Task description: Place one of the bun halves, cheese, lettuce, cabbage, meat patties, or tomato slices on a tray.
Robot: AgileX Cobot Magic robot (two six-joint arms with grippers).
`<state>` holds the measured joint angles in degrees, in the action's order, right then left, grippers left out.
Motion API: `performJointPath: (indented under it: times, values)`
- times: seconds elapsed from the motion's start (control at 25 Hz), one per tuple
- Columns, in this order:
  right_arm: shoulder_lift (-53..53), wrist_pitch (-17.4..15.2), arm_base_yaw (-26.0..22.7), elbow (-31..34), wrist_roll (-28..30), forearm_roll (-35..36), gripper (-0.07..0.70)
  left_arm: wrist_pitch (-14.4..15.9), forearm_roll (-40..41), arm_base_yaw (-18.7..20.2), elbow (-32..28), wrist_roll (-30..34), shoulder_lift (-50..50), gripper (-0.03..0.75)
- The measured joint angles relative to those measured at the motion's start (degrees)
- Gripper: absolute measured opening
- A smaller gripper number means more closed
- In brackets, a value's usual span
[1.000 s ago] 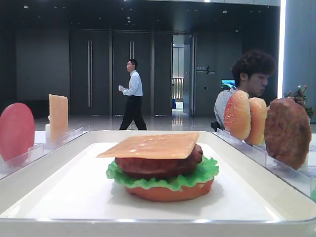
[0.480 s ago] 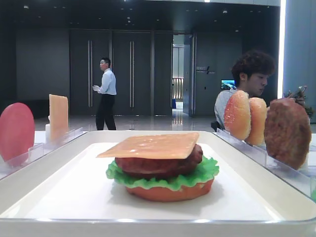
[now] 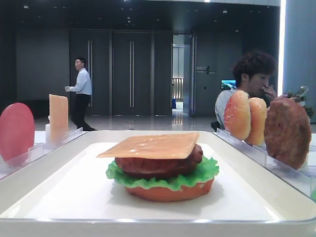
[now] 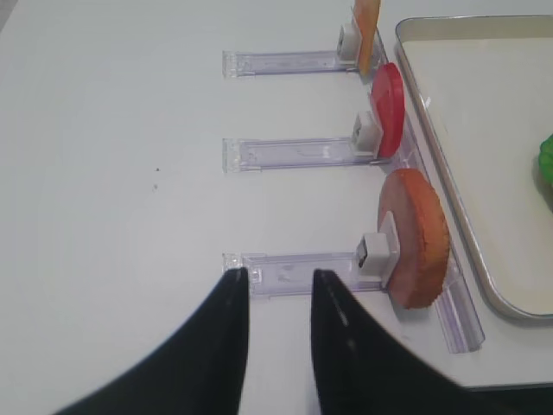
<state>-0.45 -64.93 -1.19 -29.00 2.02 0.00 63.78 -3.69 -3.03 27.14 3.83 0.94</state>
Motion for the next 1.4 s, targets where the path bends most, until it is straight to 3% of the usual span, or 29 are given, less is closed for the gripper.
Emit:
performJointPath:
  times: [1.4]
  values:
    - [0.0,0.0,0.0,0.0,0.0,0.0,0.416,0.0,0.0,0.0,0.0,-0.2,0.0,0.16]
